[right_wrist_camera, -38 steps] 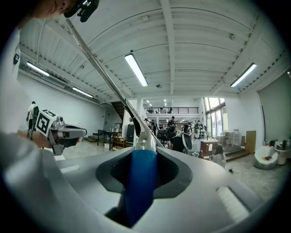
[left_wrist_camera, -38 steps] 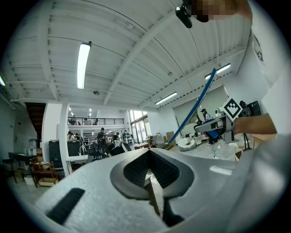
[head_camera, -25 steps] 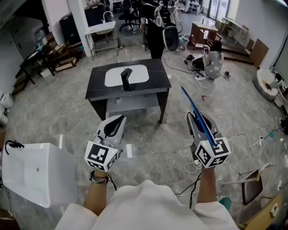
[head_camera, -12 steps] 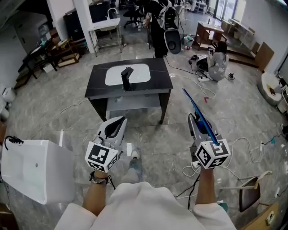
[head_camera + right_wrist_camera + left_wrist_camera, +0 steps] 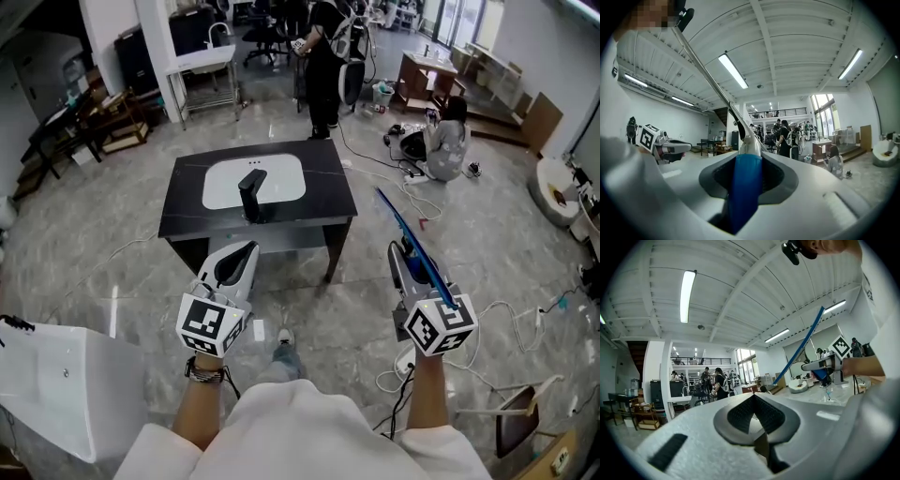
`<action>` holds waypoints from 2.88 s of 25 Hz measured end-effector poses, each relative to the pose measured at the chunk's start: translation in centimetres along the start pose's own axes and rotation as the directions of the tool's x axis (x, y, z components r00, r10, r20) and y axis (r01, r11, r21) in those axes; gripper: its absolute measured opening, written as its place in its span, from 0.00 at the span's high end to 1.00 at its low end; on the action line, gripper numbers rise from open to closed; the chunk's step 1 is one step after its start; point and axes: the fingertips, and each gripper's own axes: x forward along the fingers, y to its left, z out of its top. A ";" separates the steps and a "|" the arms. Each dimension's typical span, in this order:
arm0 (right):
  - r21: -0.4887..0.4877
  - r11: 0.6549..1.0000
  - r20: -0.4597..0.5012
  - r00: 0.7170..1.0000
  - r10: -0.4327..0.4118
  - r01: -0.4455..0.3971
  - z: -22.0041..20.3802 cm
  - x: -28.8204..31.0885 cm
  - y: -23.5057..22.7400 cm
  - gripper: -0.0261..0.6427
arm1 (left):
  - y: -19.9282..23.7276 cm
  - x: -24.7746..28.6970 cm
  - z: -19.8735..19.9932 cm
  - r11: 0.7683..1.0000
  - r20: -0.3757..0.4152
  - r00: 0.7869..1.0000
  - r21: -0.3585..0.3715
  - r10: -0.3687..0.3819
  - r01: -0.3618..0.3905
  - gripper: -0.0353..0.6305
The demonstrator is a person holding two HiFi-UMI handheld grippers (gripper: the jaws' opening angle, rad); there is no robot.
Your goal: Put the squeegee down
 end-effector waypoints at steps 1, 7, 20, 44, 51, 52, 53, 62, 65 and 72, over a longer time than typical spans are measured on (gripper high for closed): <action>-0.001 1.000 0.003 1.000 -0.001 0.001 0.2 1.5 -0.4 0.81 | 1.2 1.3 -0.1 1.000 0.001 1.000 0.002 -0.004 0.004 0.95; 0.009 1.000 0.011 1.000 -0.009 0.009 0.7 10.5 -3.0 0.81 | 7.7 8.4 -1.2 1.000 -0.010 1.000 0.001 -0.021 0.021 0.95; 0.034 0.999 -0.040 0.999 -0.017 0.018 -0.1 23.2 -6.0 0.81 | 17.2 16.7 -3.7 0.999 -0.052 0.998 -0.031 -0.027 0.025 0.95; 0.059 0.995 -0.096 0.993 -0.075 0.081 -2.7 35.3 -10.3 0.81 | 26.5 25.1 -8.6 0.996 -0.113 0.992 -0.076 -0.054 0.046 0.95; 0.054 0.997 -0.134 0.989 -0.056 0.063 -4.8 40.5 -13.5 0.81 | 28.7 29.1 -9.6 0.997 -0.137 0.990 -0.081 -0.024 0.013 0.95; 0.047 0.997 -0.140 0.989 -0.051 0.058 -5.1 41.5 -14.0 0.81 | 29.0 29.9 -9.8 0.996 -0.141 0.990 -0.084 -0.019 0.007 0.95; 0.042 0.998 -0.144 0.989 -0.044 0.051 -5.4 42.4 -14.6 0.81 | 29.4 30.7 -10.0 0.996 -0.144 0.989 -0.085 -0.015 0.002 0.95; 0.041 0.999 -0.190 0.982 -0.008 0.016 -7.3 51.0 -20.8 0.81 | 32.6 38.7 -11.2 0.996 -0.174 0.985 -0.079 0.017 -0.032 0.95; 0.011 1.000 -0.215 0.977 -0.005 0.008 -8.3 53.5 -22.5 0.81 | 33.2 40.7 -11.9 0.996 -0.187 0.982 -0.081 0.026 -0.042 0.95; 0.006 0.999 -0.265 0.964 0.037 -0.037 -11.2 58.9 -25.2 0.81 | 35.0 44.4 -13.5 0.993 -0.222 0.974 -0.091 0.053 -0.074 0.95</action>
